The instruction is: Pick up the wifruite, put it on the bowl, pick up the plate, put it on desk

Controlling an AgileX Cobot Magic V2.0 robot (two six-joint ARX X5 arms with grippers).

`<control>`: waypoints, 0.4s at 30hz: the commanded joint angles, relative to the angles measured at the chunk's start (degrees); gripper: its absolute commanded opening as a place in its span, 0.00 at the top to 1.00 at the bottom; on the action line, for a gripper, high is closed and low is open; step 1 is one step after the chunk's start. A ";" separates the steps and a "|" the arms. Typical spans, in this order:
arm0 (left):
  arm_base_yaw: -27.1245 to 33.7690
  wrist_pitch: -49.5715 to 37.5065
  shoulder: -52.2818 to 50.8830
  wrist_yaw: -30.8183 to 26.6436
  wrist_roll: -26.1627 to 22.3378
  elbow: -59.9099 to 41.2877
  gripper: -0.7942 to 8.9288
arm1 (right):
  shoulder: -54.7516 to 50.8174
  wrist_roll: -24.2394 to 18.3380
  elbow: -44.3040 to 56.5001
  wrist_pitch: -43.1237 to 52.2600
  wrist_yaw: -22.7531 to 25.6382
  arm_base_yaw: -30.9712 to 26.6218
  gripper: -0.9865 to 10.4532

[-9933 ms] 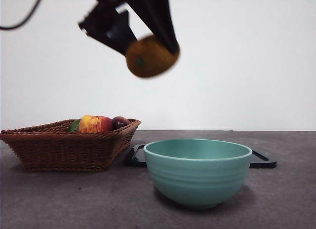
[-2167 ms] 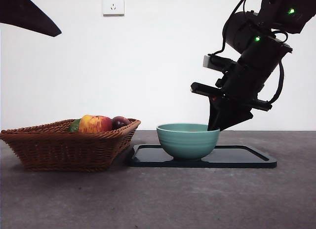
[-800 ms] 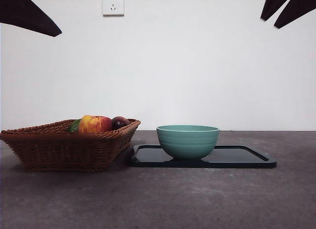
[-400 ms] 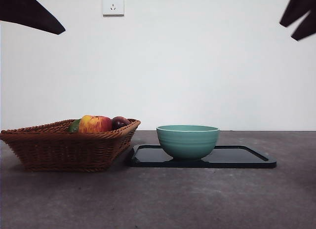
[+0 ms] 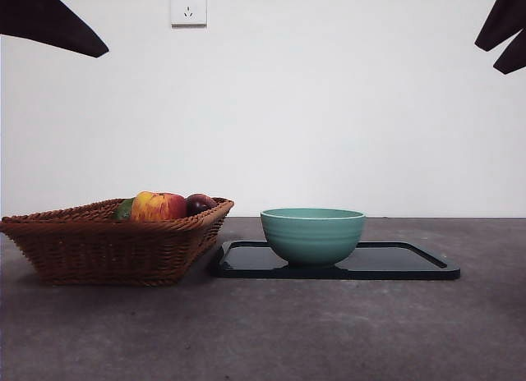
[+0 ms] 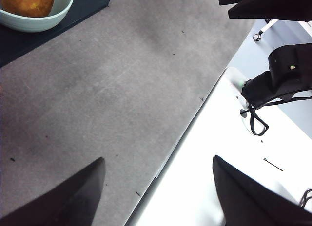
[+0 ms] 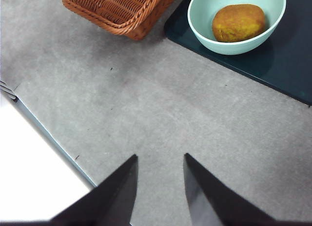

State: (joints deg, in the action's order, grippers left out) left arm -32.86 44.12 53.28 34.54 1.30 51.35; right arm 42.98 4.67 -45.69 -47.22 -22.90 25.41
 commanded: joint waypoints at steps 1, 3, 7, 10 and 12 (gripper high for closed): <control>-0.42 -0.44 0.22 0.28 -0.87 0.33 0.56 | 0.28 -0.63 -0.44 0.61 -0.24 0.33 0.78; -0.42 -0.44 0.22 0.28 -0.87 0.33 0.56 | 0.28 -0.66 -0.44 0.61 -0.24 0.33 0.78; -0.42 -0.61 0.22 0.28 -0.90 0.33 0.57 | 0.28 -0.63 -0.44 0.61 -0.24 0.33 0.78; -0.42 -1.86 0.22 -0.31 -0.90 0.33 0.56 | 0.28 -0.63 -0.44 0.61 -0.24 0.33 0.78; -0.42 -3.58 0.26 -0.55 -0.90 0.35 0.56 | 0.28 -0.63 -0.44 0.61 -0.26 0.33 0.78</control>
State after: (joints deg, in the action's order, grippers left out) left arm -32.86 41.60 53.28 34.24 1.30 51.35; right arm 42.98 4.67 -45.69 -47.22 -22.92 25.41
